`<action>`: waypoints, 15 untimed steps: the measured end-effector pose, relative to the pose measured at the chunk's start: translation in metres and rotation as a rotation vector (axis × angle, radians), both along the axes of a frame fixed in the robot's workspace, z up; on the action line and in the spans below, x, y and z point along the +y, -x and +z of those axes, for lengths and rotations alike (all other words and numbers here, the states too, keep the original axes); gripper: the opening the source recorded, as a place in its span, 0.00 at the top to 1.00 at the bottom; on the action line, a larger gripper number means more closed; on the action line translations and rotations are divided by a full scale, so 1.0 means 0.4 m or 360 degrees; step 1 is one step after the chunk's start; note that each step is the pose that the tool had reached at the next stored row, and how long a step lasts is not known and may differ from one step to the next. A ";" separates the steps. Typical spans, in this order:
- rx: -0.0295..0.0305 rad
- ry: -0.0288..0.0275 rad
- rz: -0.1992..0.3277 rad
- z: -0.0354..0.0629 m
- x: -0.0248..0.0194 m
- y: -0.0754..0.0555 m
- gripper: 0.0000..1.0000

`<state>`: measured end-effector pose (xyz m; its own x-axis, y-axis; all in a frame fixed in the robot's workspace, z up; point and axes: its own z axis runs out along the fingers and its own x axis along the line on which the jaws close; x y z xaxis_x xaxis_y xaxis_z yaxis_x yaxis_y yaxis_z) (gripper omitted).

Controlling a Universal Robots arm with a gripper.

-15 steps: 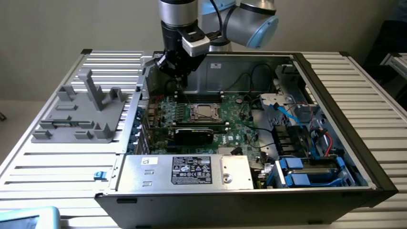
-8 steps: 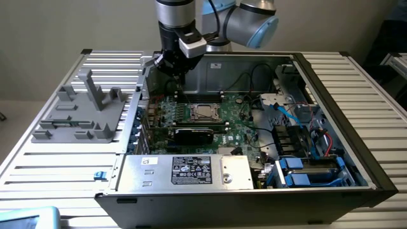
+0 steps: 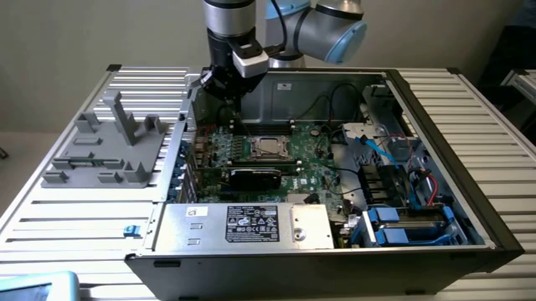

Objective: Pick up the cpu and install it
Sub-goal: 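Install the first cpu locking lever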

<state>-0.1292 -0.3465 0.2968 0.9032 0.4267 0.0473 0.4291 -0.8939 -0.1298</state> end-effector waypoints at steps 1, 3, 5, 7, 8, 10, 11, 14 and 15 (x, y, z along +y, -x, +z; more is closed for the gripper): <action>0.00045 -0.00005 -0.0009 -0.001 0.000 0.000 0.89; 0.00104 -0.00017 -0.0027 -0.002 0.000 0.001 0.89; 0.00148 -0.00032 -0.0044 -0.004 0.000 0.001 0.89; 0.00194 -0.00045 -0.0063 -0.006 0.000 0.001 0.89; 0.00218 -0.00050 -0.0072 -0.008 0.000 0.001 0.89; 0.00256 -0.00066 -0.0086 -0.011 0.000 0.002 0.89; 0.00266 -0.00091 -0.0092 -0.013 0.000 0.002 0.89; 0.00271 -0.00112 -0.0095 -0.013 0.000 0.002 0.89; 0.00270 -0.00114 -0.0095 -0.013 0.000 0.002 0.89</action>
